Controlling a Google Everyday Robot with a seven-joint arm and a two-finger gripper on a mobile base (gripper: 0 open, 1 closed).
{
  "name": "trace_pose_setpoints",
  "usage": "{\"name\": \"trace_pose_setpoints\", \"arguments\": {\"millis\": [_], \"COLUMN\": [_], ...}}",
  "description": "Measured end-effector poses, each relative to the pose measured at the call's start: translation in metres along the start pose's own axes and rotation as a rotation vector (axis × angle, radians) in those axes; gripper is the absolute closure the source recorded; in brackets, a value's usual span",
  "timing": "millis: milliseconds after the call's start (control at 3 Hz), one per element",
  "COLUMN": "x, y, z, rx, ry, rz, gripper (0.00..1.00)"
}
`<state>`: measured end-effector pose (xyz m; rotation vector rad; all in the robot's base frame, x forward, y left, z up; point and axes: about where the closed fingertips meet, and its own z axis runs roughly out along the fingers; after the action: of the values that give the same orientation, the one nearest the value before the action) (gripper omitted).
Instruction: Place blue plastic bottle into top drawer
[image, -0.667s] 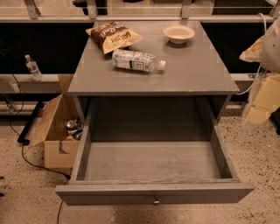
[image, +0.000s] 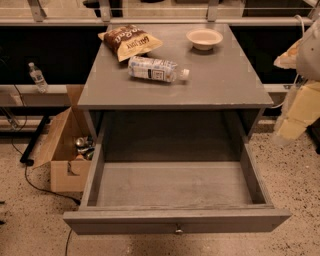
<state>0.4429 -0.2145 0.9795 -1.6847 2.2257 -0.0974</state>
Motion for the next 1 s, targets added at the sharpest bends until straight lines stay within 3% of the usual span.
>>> {"name": "trace_pose_setpoints", "arguments": {"millis": [333,1000], "x": [-0.015,-0.062], "y": [-0.023,-0.095], "z": [0.008,0.063], "rx": [0.012,0.016], "ry": [-0.077,-0.249], "rz": [0.068,0.237], "gripper": [0.0,0.0]}}
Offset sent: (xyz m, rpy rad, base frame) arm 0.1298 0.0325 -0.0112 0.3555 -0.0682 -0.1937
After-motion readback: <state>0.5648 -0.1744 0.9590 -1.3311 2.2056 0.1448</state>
